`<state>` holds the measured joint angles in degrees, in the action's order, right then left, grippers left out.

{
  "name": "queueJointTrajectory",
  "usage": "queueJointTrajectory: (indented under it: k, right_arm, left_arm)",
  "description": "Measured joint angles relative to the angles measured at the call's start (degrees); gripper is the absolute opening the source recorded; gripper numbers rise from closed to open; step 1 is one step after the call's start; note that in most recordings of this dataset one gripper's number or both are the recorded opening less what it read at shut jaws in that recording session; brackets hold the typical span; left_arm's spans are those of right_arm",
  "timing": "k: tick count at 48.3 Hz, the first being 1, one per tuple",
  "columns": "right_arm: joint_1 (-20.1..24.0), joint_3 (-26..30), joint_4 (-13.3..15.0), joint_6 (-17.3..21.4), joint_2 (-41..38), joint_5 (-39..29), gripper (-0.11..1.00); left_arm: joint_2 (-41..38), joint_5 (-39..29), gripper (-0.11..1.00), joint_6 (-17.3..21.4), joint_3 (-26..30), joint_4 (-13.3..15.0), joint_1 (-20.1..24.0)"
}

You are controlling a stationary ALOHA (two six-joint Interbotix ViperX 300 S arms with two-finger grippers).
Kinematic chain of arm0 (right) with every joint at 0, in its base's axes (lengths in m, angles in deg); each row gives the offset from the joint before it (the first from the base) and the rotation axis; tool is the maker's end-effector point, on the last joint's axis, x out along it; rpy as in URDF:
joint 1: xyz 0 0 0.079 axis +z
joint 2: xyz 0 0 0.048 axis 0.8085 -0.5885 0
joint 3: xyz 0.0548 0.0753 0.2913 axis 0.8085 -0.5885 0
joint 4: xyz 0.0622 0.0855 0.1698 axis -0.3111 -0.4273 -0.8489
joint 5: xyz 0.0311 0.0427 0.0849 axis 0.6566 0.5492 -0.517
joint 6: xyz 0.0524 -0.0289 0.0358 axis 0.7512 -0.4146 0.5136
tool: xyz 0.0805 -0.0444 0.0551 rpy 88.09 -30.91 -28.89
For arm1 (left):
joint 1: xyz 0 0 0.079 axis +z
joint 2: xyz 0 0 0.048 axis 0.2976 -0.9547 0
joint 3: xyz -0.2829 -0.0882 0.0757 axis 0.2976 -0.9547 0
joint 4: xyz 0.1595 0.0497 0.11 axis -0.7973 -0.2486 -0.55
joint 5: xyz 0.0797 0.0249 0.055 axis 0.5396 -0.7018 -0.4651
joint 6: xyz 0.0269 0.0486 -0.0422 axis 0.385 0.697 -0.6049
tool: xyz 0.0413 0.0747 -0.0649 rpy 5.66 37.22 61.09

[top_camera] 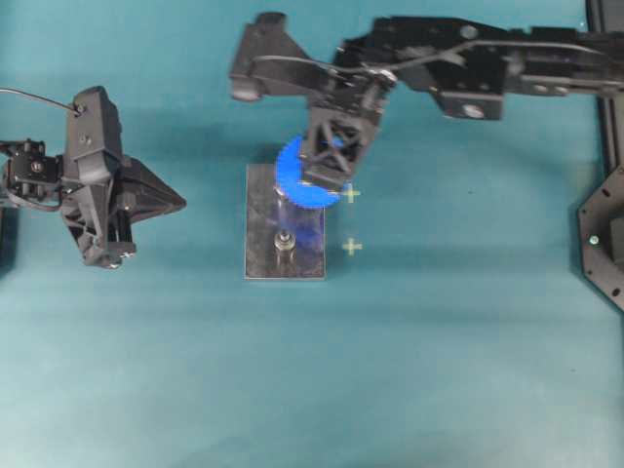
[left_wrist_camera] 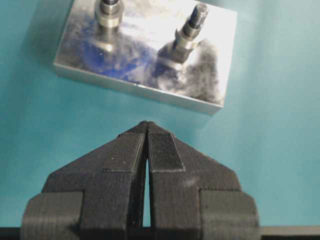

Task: Fit the large gear onto the shaft.
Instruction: 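Lift the blue gear and carry it left over the upper shaft, then align the gear bearing with the upper shaft and push it on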

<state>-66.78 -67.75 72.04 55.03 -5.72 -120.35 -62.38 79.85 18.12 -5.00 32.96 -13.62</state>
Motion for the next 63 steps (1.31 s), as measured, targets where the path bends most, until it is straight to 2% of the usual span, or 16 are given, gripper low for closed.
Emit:
queueJointTrajectory:
  k: [18, 30, 63]
  right_arm:
    - [0.0, 4.0, -0.2, -2.0, -5.3, -0.2, 0.49]
    - [0.0, 5.4, -0.2, -2.0, -7.4, -0.3, 0.49]
    - [-0.3, 5.4, -0.2, -2.1, -7.6, -0.4, 0.49]
  left_arm:
    - [0.0, 0.0, 0.00, 0.0, -0.1, 0.0, 0.0]
    - [-0.1, -0.1, 0.00, 0.0, 0.0, 0.0, 0.0]
    - [-0.1, 0.0, 0.00, -0.1, 0.0, 0.1, 0.0]
